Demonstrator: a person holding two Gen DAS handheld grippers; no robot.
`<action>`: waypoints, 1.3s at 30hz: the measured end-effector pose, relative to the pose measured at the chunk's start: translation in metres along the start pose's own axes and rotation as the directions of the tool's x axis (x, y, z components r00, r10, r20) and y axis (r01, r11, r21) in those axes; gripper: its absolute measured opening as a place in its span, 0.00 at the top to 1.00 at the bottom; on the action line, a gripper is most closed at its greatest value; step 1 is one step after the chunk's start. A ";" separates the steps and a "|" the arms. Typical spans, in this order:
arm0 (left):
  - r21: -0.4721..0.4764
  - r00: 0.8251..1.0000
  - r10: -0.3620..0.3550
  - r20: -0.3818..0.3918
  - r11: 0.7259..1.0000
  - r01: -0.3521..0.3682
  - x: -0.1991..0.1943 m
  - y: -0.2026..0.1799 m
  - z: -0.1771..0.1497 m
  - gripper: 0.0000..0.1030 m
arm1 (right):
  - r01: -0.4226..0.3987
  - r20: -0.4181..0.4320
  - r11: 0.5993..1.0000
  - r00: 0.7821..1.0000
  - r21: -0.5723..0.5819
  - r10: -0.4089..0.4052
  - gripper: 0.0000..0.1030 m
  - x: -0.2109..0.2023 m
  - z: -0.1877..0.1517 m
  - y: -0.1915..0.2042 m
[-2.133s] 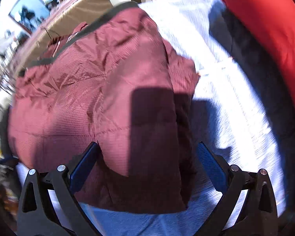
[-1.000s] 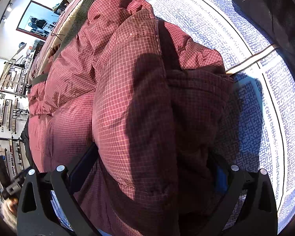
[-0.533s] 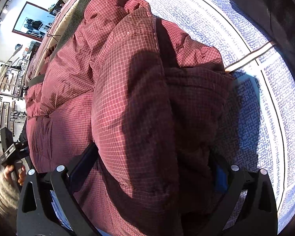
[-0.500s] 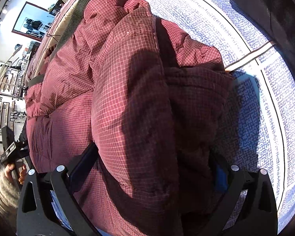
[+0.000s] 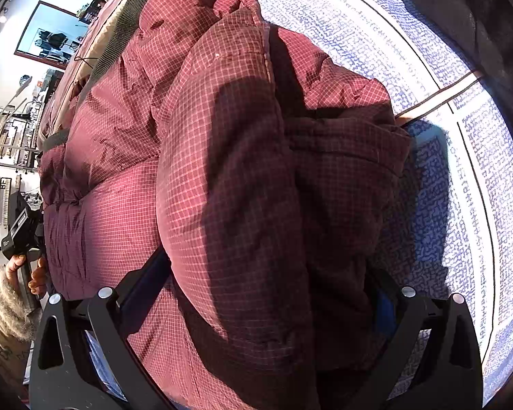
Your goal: Fold large clothes
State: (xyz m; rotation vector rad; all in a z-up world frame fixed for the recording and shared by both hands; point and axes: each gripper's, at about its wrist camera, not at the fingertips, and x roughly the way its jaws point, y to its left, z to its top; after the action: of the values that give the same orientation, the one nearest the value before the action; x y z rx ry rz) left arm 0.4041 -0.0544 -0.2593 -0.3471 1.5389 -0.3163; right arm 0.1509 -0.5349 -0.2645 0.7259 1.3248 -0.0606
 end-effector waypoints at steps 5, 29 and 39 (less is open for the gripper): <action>0.024 1.000 -0.021 -0.008 0.999 0.022 0.001 -0.012 -0.007 0.10 | 0.008 0.003 1.000 1.000 0.003 -0.008 0.05 0.001 0.000 0.002; 0.388 0.976 -0.090 0.201 0.922 0.005 -0.124 -0.116 -0.112 0.78 | 0.187 0.272 0.914 0.958 -0.361 -0.089 0.80 -0.138 -0.079 0.145; 0.663 0.895 -0.338 0.290 0.745 0.067 -0.212 -0.278 -0.145 0.78 | 0.337 0.544 0.864 0.834 -0.373 -0.091 0.82 -0.286 -0.109 0.175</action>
State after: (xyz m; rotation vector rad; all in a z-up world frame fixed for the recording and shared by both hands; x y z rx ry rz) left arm 0.2618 -0.2233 0.0482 -0.0243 0.9085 -0.8743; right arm 0.0550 -0.4440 0.0626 0.1226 0.8472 -0.1156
